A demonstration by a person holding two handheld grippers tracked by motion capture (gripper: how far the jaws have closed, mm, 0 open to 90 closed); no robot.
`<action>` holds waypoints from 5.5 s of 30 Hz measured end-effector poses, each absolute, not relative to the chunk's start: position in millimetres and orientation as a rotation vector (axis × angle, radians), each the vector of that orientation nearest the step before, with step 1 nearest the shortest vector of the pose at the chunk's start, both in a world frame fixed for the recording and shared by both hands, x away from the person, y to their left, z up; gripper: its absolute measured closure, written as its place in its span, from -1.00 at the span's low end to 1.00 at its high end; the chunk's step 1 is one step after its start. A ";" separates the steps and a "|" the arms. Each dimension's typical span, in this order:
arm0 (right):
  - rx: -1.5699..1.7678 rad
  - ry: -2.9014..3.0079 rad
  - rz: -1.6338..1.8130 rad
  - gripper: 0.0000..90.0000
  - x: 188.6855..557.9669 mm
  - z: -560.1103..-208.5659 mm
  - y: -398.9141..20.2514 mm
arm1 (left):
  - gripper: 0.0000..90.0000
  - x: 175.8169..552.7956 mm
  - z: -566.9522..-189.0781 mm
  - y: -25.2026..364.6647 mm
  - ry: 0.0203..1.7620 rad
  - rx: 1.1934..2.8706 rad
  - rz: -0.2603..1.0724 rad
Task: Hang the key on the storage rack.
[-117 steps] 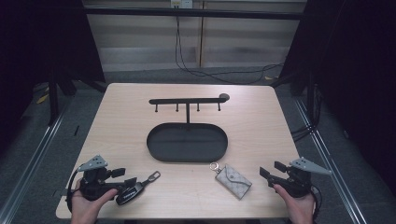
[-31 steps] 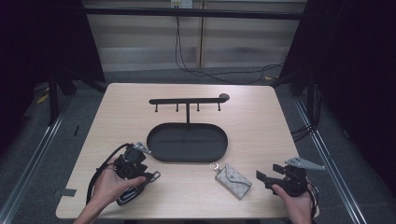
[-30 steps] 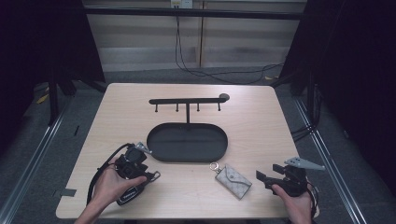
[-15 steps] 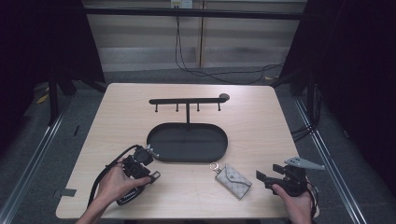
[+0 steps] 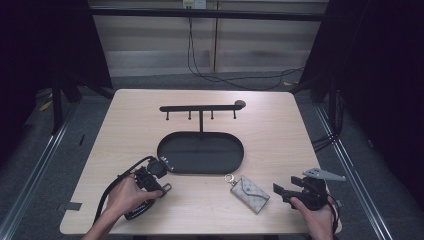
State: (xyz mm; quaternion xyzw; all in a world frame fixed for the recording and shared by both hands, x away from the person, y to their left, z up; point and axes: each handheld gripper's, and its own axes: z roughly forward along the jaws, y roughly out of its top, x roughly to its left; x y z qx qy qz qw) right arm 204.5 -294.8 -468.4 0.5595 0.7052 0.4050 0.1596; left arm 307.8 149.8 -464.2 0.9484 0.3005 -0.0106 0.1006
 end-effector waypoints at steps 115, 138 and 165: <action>1.631 2.003 1.160 -0.57 205.1 -469.7 -296.2 | 0.57 357.1 -311.6 163.6 0.924 2.786 0.017; 1.614 1.993 1.181 -0.58 202.5 -468.0 -297.2 | 0.57 387.5 -295.6 144.0 1.002 2.777 0.009; 1.602 2.032 1.158 -0.60 204.4 -469.4 -293.8 | 0.57 432.3 -304.8 119.9 1.155 2.756 0.051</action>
